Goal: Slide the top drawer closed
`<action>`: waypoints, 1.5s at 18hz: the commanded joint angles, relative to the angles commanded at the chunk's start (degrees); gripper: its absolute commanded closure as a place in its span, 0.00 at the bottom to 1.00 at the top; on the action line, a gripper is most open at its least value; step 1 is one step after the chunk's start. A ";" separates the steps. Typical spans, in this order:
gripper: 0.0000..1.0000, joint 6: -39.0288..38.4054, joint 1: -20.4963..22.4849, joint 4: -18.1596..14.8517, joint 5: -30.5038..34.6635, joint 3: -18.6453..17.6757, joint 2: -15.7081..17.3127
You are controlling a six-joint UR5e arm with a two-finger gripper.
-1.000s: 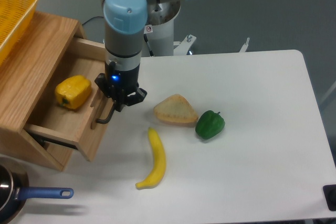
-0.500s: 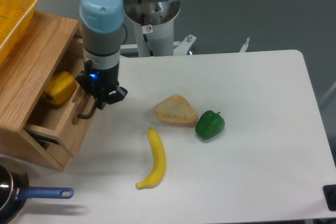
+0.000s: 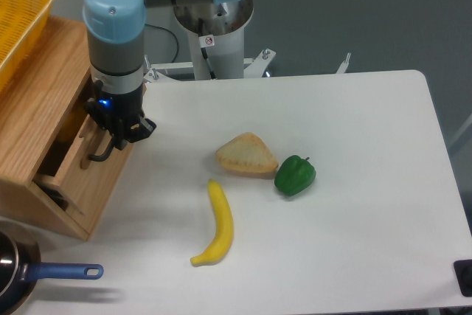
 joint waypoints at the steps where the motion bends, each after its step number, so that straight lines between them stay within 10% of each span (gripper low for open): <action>1: 1.00 -0.35 -0.09 0.00 0.00 0.00 0.00; 22: 1.00 -1.41 -3.17 0.00 0.17 -0.18 -0.70; 27: 0.74 -0.53 2.79 0.26 1.49 -0.18 -1.67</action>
